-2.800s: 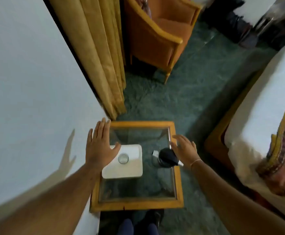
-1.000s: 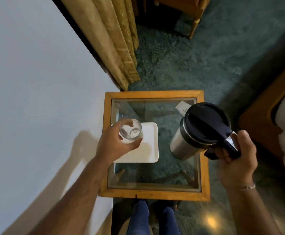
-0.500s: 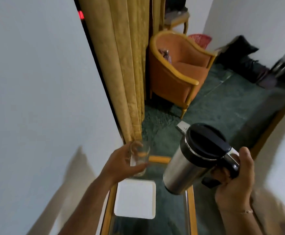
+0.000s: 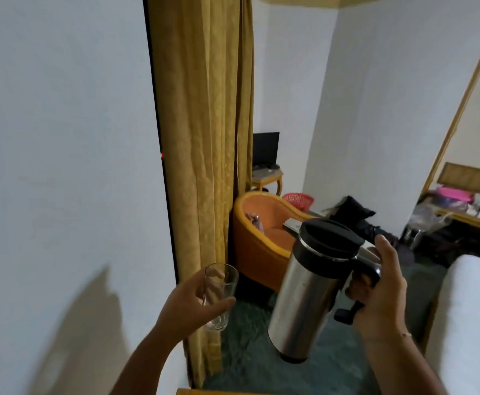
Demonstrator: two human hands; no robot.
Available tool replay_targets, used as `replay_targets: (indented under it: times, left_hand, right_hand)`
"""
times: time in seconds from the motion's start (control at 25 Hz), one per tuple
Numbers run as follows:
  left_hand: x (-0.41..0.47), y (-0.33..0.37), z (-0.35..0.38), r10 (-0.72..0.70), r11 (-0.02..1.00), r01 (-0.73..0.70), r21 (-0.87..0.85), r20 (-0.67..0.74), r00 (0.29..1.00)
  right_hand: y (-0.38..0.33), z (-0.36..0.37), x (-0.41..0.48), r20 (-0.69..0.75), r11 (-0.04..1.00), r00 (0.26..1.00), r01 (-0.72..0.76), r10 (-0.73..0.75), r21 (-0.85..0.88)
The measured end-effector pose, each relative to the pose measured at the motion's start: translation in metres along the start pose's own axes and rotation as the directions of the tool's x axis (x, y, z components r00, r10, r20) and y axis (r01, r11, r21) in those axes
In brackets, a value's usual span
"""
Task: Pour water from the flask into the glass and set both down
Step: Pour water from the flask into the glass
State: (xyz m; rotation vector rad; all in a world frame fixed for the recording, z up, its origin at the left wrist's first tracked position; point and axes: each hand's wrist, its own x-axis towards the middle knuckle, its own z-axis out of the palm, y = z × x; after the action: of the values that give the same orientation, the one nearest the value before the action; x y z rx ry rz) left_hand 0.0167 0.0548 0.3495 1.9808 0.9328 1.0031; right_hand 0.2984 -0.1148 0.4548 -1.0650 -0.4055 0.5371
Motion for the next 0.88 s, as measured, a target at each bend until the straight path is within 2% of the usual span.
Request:
replay_targets:
  times: [0.12, 0.28, 0.48, 0.88]
  left_hand:
    - [0.011, 0.026, -0.008, 0.056, 0.998, -0.056, -0.004, -0.002, 0.998]
    - [0.027, 0.065, -0.021, 0.080, 0.992, -0.081, -0.097, -0.015, 0.997]
    - [0.045, 0.100, -0.029, 0.073, 0.982, -0.082, -0.168, -0.058, 0.996]
    - [0.044, 0.115, -0.017, 0.218, 0.951, -0.214, -0.221, -0.006, 0.976]
  right_hand:
    - [-0.037, 0.012, 0.005, 0.039, 0.999, 0.999, 0.037, -0.037, 0.017]
    - [-0.081, 0.029, 0.013, 0.115, 0.998, 0.992, 0.060, -0.057, -0.026]
    - [-0.132, 0.049, 0.018, 0.168, 0.991, 0.985, -0.005, 0.027, -0.133]
    - [-0.172, 0.080, 0.014, 0.329, 0.940, 0.939, 0.020, 0.099, -0.340]
